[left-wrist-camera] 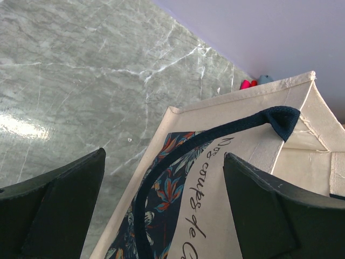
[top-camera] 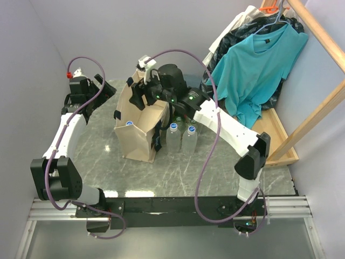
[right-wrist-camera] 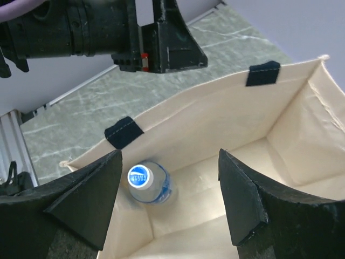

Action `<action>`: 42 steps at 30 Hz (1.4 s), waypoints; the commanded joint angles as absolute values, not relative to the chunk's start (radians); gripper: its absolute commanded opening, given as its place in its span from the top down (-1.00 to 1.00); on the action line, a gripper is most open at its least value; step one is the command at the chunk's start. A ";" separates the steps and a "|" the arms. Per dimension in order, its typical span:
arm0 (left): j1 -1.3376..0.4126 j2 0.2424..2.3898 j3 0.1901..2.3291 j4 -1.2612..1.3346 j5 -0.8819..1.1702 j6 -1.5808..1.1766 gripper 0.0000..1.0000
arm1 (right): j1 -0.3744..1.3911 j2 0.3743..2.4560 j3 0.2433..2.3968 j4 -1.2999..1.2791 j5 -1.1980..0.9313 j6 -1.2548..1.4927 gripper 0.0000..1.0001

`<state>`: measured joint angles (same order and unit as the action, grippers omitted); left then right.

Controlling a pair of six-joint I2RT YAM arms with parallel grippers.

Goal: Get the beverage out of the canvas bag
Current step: Take out the drink from the canvas bag.

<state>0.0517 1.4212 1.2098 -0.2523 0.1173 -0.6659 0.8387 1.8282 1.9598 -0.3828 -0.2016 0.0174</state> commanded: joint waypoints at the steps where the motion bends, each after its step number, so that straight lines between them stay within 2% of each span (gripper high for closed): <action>1: 0.049 1.397 1.219 -0.238 0.118 -0.650 -0.93 | 0.839 1.882 2.062 -0.452 -0.271 0.025 -0.57; 17: 0.049 1.405 1.221 -0.238 0.115 -0.650 -0.93 | 0.847 2.034 2.197 -0.629 -0.382 0.009 -0.58; 35: 0.049 1.405 1.216 -0.235 0.115 -0.652 -0.93 | 0.916 2.129 2.218 -0.704 -0.316 -0.100 -0.65; 42: 0.048 1.407 1.216 -0.235 0.115 -0.653 -0.93 | 0.923 2.172 2.221 -0.693 -0.183 -0.107 -0.66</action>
